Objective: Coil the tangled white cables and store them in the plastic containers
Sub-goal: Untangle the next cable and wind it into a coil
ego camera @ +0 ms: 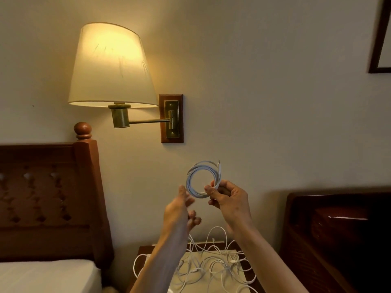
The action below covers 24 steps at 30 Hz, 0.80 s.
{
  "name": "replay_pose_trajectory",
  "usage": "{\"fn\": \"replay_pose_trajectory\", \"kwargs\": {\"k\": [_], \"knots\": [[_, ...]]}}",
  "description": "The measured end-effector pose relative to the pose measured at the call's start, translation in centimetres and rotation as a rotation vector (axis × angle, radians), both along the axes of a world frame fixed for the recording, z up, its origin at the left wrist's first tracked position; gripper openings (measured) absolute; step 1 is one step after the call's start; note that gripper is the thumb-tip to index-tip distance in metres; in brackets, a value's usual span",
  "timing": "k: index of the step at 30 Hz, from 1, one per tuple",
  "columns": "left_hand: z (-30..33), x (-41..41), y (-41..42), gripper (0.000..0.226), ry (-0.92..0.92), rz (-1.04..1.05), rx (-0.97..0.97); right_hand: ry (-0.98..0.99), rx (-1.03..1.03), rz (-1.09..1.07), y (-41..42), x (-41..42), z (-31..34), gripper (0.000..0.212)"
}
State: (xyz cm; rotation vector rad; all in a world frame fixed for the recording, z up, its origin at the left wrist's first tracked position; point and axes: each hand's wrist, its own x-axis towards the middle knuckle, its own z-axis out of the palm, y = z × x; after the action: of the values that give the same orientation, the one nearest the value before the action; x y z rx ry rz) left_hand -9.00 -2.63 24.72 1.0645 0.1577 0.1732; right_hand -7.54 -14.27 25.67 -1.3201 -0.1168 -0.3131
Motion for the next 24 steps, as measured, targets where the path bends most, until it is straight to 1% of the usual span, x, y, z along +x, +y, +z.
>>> {"fn": "replay_pose_trajectory", "kwargs": {"k": [1, 2, 5, 9, 12, 14, 16, 18, 21, 24], "knots": [[0.1, -0.1, 0.0, 0.038, 0.036, -0.082, -0.077, 0.004, -0.003, 0.009, 0.2, 0.0, -0.1, 0.01], [0.1, -0.1, 0.1, 0.034, 0.025, -0.123, -0.11, 0.011, -0.011, 0.014, 0.3, -0.1, -0.2, 0.011], [0.1, -0.1, 0.5, 0.031, -0.078, -0.105, -0.093, 0.044, 0.005, 0.012, 0.2, -0.2, -0.6, 0.015], [-0.2, 0.0, 0.7, 0.039, -0.134, -0.044, 0.009, 0.067, 0.028, 0.013, 0.2, -0.3, -0.8, 0.017], [-0.4, -0.5, 0.8, 0.042, -0.182, -0.054, 0.093, 0.069, 0.017, -0.029, 0.2, -0.3, -1.1, 0.014], [-0.4, -0.7, 0.7, 0.037, -0.223, -0.057, 0.192, 0.089, 0.019, -0.015, -0.2, -0.3, -1.4, 0.016], [-0.8, -0.7, 0.6, 0.025, -0.245, -0.028, 0.262, 0.12, -0.006, 0.046, -0.3, -0.6, -1.9, 0.018], [-1.5, -0.5, 0.5, 0.021, -0.226, 0.011, 0.257, 0.136, -0.022, 0.098, -0.4, -0.9, -2.6, 0.017], [-2.9, 0.0, 0.6, 0.019, -0.203, -0.003, 0.275, 0.139, -0.013, 0.068, -1.1, -1.3, -3.6, 0.018], [-5.3, 0.0, 0.3, 0.017, -0.164, -0.08, 0.295, 0.077, -0.121, 0.012, -2.6, -1.8, -4.9, 0.015]]}}
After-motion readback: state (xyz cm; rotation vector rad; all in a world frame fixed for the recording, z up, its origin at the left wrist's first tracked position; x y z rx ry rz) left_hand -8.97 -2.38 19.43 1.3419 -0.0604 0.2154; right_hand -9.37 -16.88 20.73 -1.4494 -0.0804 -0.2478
